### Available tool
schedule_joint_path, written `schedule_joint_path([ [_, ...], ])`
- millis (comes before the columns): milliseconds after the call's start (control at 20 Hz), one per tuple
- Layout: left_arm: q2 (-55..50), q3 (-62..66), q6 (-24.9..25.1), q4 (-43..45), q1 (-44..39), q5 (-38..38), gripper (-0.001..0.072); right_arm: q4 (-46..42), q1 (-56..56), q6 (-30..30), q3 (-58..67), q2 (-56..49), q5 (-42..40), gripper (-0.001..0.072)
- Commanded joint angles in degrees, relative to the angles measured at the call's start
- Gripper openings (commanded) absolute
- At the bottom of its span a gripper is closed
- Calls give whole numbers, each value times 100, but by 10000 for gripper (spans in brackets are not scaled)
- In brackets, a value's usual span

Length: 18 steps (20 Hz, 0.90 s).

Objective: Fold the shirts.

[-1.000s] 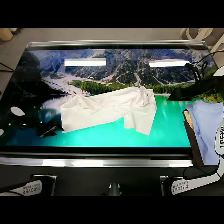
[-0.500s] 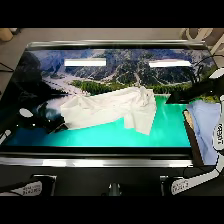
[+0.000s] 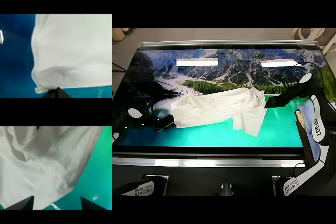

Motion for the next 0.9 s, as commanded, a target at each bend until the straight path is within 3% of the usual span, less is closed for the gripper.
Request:
schedule_joint_path([
  [0,184,9,9,-85,4,-50,20,111,271,-13,-2,-289,-391,603],
  [100,249,9,13,-83,4,-61,20,111,400,157,-2,-361,-404,578],
  [150,273,9,13,-85,4,-46,20,109,461,153,-2,-385,-356,495],
  [200,297,9,13,-83,4,-35,20,92,522,144,-2,-382,-337,356],
  [250,323,24,17,-72,4,-31,20,92,573,146,11,-365,-332,63],
  [300,341,81,120,-63,4,-46,20,125,573,136,31,-295,-284,21],
  [600,1569,1567,293,7,4,-46,17,42,496,-479,479,1453,-595,19],
  [850,3115,4463,175,420,28,675,17,-343,496,-691,1593,4151,-2350,20],
])
